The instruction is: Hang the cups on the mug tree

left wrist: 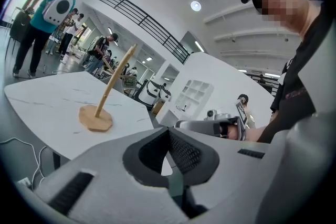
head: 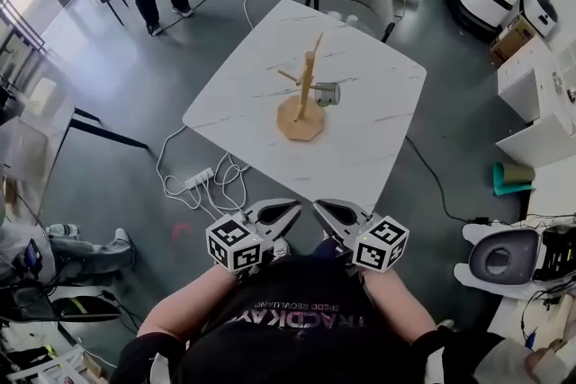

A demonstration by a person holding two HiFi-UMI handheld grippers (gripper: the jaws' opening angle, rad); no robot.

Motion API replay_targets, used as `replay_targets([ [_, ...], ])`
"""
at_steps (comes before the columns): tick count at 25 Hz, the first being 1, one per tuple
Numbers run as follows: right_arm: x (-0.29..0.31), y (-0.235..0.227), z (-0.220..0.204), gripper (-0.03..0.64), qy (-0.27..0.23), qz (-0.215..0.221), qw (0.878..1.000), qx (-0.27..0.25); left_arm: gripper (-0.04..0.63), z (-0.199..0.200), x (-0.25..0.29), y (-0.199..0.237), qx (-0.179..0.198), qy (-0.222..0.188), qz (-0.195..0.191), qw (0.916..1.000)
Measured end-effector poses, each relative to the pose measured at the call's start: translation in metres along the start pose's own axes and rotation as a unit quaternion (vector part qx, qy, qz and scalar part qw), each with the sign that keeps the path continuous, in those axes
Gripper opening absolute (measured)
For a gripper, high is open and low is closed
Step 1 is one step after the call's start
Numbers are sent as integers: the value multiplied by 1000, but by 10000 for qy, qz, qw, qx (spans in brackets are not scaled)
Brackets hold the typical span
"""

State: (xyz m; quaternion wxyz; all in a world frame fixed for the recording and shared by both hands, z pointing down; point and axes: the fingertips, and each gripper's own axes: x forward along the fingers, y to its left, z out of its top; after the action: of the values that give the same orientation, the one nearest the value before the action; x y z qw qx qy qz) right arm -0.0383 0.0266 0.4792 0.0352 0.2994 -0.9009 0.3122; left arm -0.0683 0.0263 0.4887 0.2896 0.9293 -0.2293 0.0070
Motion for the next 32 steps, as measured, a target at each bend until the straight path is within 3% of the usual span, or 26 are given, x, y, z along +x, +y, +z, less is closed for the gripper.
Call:
replay_targets([
  [8,-7,16,-26,11,110,106,9999,60,-3,-5,-7,3,-60,-44,149,9999],
  [32,2,18,-27,9,261,185,9995,-42,-3,0,-8,3,-12,-59,191,9998],
])
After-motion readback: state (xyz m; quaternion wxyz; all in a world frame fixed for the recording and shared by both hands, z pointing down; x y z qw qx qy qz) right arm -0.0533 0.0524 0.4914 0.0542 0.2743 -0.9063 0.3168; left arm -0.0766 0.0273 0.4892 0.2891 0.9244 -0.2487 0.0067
